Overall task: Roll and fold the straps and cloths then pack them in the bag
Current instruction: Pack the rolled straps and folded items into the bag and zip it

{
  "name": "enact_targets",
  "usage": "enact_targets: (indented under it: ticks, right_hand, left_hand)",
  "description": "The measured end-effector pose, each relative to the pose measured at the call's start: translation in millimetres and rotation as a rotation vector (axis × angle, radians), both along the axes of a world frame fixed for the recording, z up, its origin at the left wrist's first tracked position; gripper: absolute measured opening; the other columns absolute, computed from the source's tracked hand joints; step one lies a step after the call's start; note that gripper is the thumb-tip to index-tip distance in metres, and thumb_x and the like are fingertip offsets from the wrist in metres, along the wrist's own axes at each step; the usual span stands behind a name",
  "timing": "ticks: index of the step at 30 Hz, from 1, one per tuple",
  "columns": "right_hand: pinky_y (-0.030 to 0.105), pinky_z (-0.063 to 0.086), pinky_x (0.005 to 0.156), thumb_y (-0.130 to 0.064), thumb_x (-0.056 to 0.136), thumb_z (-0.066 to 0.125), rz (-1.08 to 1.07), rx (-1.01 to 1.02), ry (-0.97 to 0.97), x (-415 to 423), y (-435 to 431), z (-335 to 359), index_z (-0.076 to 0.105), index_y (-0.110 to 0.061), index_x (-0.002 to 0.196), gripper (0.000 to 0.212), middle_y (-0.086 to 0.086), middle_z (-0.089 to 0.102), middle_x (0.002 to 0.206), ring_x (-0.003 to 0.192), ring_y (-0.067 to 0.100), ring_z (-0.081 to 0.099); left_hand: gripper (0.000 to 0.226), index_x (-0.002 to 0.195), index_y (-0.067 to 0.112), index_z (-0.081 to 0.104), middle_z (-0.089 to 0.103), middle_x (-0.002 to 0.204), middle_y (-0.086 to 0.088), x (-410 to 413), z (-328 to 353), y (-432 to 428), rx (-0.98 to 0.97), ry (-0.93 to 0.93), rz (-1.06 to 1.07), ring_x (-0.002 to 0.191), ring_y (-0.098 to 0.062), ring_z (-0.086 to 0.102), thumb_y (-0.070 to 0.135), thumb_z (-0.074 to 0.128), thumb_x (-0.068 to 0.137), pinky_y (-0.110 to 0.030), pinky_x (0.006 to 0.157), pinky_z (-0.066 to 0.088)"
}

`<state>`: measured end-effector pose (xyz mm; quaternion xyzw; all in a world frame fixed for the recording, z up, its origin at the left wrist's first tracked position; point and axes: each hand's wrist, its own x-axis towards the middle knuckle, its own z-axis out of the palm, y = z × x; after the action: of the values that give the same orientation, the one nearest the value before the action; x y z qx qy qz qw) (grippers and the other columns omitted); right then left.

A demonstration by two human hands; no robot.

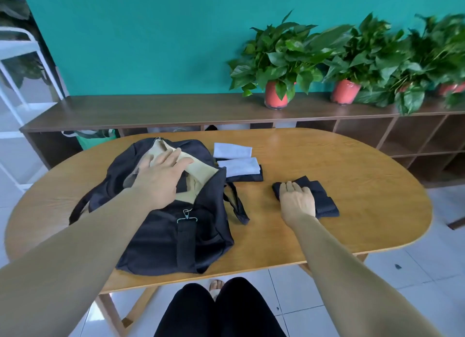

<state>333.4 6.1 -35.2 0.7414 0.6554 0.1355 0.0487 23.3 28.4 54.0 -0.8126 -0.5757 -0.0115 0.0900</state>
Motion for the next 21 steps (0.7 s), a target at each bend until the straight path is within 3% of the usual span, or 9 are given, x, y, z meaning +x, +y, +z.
enact_targets:
  ticks: [5,9,11,13,15,19,21]
  right_hand:
    - [0.030,0.031,0.079,-0.003,0.084,0.051,0.054,0.012,-0.041,-2,2,-1,0.056,-0.014,0.103,0.022,0.000,0.066,0.098,0.093,0.020,0.059]
    - [0.030,0.024,0.072,0.000,0.078,0.055,0.062,0.036,-0.042,-4,0,2,0.049,-0.016,0.080,0.017,0.000,0.065,0.077,0.071,0.022,0.054]
    - [0.029,0.026,0.061,0.002,0.052,0.074,0.054,0.068,-0.032,-9,-2,4,0.042,-0.016,0.062,0.037,0.000,0.047,0.048,0.048,0.022,0.036]
    - [0.026,0.022,0.051,0.012,0.021,0.073,0.134,0.216,0.013,-7,-4,3,0.042,-0.013,0.044,0.046,0.000,0.033,0.032,0.036,0.018,0.022]
    - [0.024,0.021,0.049,0.015,0.016,0.072,0.137,0.311,0.066,-7,-2,3,0.046,-0.009,0.042,0.044,0.003,0.037,0.031,0.031,0.017,0.025]
    - [0.023,0.020,0.051,0.008,0.026,0.080,0.089,0.440,0.048,-29,3,29,0.050,-0.010,0.049,0.041,0.000,0.040,0.036,0.038,0.017,0.022]
    - [0.024,0.019,0.052,0.002,0.032,0.082,0.111,0.520,0.017,-52,11,43,0.055,-0.011,0.054,0.037,0.000,0.044,0.040,0.037,0.019,0.033]
  left_hand:
    - [0.074,0.145,0.035,0.018,0.008,0.159,0.002,-9,-3,5,0.018,0.013,0.020,0.146,-0.019,0.004,0.008,0.053,0.085,-0.046,0.117,0.010]
    - [0.074,0.145,0.034,0.019,0.009,0.159,0.002,-17,-1,5,0.007,0.027,0.049,0.146,-0.020,0.005,0.009,0.053,0.085,-0.047,0.117,0.009]
    - [0.074,0.146,0.034,0.019,0.010,0.159,0.001,-21,0,4,0.003,0.018,0.060,0.146,-0.020,0.003,0.007,0.052,0.085,-0.047,0.117,0.008]
    - [0.075,0.146,0.035,0.018,0.008,0.159,0.000,-28,3,3,-0.007,0.008,0.077,0.147,-0.019,0.002,0.005,0.050,0.085,-0.047,0.117,0.006]
    - [0.076,0.147,0.034,0.016,0.005,0.160,0.001,-36,5,4,-0.018,-0.003,0.100,0.147,-0.019,0.000,0.004,0.049,0.086,-0.047,0.117,0.005]
    - [0.075,0.148,0.032,0.016,0.001,0.161,0.000,-58,9,6,-0.030,-0.026,0.144,0.148,-0.018,-0.003,0.005,0.047,0.087,-0.047,0.117,0.004]
    - [0.073,0.147,0.032,0.019,0.001,0.161,-0.001,-70,11,7,-0.050,-0.049,0.159,0.148,-0.019,-0.003,0.004,0.047,0.086,-0.047,0.117,0.003]
